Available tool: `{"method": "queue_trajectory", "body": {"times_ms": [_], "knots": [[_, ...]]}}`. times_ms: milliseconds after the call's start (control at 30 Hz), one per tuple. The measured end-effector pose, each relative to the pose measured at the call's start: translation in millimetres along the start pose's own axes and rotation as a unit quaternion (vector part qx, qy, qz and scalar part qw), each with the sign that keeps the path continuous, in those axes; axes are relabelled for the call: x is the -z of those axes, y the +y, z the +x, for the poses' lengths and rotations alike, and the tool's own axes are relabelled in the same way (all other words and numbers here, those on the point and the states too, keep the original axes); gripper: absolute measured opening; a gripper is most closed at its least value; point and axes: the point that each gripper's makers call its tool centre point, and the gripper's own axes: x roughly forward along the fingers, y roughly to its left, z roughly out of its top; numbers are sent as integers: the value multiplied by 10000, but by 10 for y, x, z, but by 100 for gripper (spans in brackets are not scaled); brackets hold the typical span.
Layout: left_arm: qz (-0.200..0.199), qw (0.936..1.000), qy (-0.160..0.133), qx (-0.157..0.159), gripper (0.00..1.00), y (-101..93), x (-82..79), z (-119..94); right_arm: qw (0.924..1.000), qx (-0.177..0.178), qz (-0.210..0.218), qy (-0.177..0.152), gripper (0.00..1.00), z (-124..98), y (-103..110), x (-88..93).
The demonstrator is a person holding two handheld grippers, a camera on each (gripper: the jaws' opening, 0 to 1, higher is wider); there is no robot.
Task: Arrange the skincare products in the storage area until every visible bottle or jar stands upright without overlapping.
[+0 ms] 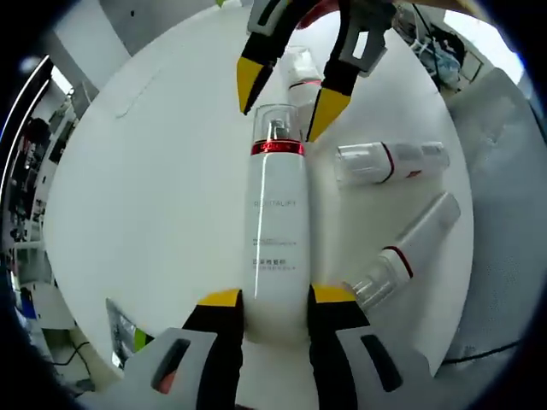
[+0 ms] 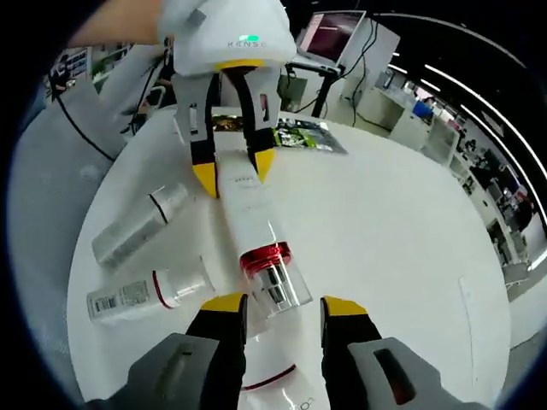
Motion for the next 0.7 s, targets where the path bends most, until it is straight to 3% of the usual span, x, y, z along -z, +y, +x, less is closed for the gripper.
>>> {"method": "queue_trajectory", "body": {"times_ms": [467, 700], "knots": [[-64, 9999, -104, 40, 26, -3, 0, 8, 9983, -483, -43, 321, 26, 151, -21, 19], [-192, 9995, -239, 25, 26, -3, 0, 6, 9955, -531, -177, 759, 24, 133, -22, 18]]}}
